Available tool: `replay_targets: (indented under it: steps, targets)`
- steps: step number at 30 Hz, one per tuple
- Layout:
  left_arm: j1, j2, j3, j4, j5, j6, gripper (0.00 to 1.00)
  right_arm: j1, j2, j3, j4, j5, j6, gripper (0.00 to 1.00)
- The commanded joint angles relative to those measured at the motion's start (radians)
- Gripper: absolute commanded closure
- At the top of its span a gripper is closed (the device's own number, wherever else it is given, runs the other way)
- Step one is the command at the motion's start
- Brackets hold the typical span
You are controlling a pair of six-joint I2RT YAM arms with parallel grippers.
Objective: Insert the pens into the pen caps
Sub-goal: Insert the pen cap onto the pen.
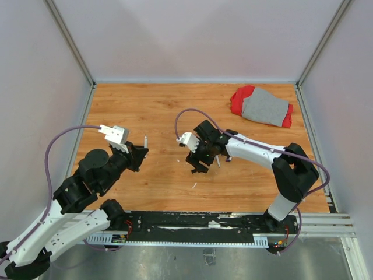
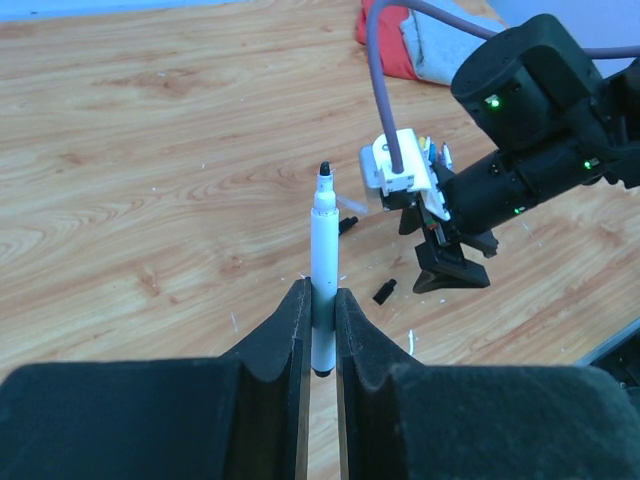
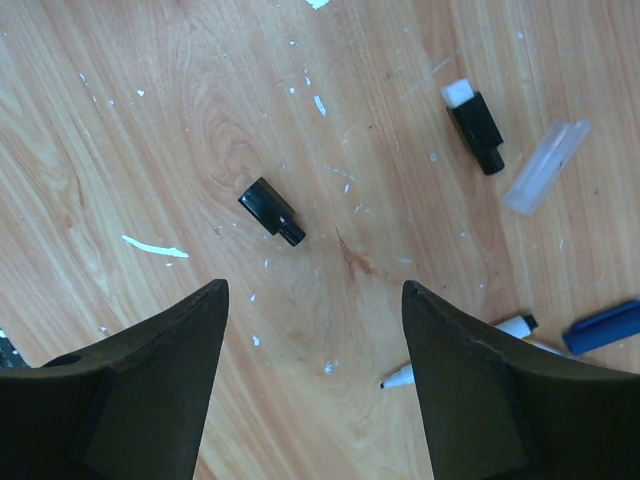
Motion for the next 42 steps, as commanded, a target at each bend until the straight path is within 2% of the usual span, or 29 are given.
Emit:
replay_targets:
  steps: [1,14,28,33,42]
  targets:
    - [0.005,-0.029,-0.018,0.03,-0.002,-0.002,0.99,0.025,0.034,0.056,-0.052,-0.048,-0.151,0.3]
    - [0.006,-0.13,-0.034,0.011,-0.143,-0.038,0.99,0.081,0.177,0.169,-0.123,-0.043,-0.225,0.37]
    - [0.005,-0.108,-0.035,0.011,-0.14,-0.037,1.0,0.109,0.244,0.177,-0.105,-0.003,-0.199,0.5]
    - [0.005,-0.11,-0.035,0.012,-0.134,-0.035,1.0,0.109,0.259,0.174,-0.102,0.023,-0.173,0.61]
    - [0.006,-0.11,-0.036,0.015,-0.133,-0.032,0.99,0.109,0.279,0.174,-0.091,0.144,-0.039,0.89]
